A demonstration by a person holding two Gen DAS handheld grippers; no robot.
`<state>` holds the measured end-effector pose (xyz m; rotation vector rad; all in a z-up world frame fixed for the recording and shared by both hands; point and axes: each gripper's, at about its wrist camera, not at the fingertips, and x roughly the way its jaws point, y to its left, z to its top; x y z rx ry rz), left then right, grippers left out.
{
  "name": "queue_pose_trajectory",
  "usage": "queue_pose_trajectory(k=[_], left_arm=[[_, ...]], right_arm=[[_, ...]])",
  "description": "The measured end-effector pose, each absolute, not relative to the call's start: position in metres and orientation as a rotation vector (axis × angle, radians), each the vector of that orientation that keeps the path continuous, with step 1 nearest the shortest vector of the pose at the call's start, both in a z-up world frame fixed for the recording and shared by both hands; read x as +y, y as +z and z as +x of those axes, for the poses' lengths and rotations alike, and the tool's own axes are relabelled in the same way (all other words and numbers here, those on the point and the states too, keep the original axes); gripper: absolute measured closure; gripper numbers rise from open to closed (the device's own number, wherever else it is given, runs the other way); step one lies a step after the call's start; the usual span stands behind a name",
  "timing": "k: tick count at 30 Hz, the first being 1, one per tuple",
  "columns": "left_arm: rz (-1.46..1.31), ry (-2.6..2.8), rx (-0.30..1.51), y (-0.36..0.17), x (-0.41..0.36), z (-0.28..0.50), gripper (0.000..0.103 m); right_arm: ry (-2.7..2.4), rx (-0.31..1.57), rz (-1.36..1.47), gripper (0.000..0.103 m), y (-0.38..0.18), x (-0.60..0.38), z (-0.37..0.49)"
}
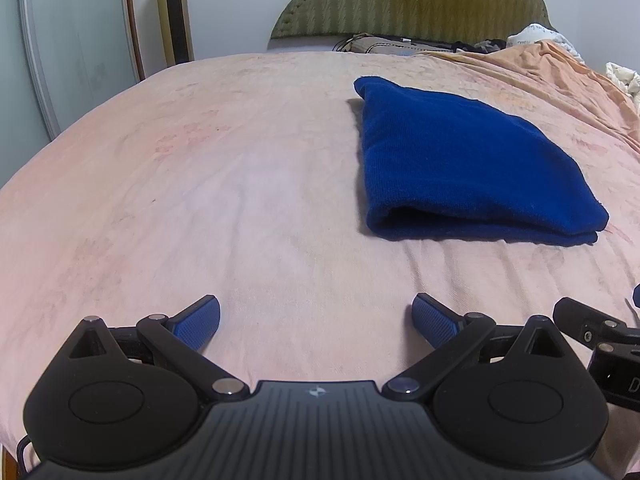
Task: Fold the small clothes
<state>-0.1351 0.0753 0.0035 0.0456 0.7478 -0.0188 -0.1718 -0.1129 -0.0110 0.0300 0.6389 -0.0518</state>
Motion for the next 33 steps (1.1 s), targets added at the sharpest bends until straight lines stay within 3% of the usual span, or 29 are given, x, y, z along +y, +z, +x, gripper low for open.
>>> queue_pose_trajectory(k=[33], left_arm=[[0.062,-0.009,0.727,0.0071,0.0741,-0.1346,0.000]], right_arm=[[-0.054,0.625,0.033,0.000,-0.0098,-0.1139,-0.1744]])
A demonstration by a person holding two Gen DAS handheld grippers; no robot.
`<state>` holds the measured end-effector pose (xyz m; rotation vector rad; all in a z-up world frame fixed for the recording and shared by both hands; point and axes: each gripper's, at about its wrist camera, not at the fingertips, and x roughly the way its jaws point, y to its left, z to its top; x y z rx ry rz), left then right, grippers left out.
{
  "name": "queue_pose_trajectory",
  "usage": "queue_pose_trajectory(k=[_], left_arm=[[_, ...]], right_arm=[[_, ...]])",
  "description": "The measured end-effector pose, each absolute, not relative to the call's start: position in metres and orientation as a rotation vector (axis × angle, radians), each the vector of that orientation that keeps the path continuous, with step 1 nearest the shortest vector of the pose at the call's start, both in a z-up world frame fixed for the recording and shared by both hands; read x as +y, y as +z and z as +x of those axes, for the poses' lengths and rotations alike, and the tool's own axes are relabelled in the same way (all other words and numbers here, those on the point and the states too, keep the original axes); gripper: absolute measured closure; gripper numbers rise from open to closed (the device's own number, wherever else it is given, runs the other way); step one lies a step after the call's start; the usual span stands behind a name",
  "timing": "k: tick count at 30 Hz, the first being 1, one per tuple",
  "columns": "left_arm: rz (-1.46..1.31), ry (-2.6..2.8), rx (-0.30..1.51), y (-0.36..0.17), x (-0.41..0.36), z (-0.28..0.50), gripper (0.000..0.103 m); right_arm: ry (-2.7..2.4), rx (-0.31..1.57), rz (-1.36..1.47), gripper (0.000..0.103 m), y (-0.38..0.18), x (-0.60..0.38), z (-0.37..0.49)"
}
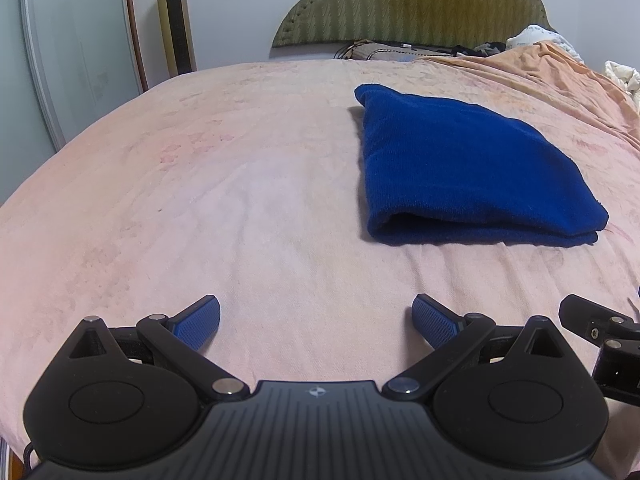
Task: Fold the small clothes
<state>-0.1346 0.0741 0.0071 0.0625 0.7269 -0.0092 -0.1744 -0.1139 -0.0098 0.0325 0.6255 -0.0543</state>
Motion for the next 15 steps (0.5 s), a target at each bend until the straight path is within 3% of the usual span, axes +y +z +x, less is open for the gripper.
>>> queue_pose_trajectory(k=[15], left_arm=[[0.085,-0.019,0.718,0.018,0.071,-0.126,0.000]], right_arm=[[-0.046,0.612,0.059,0.000,0.001,-0.125,-0.170]])
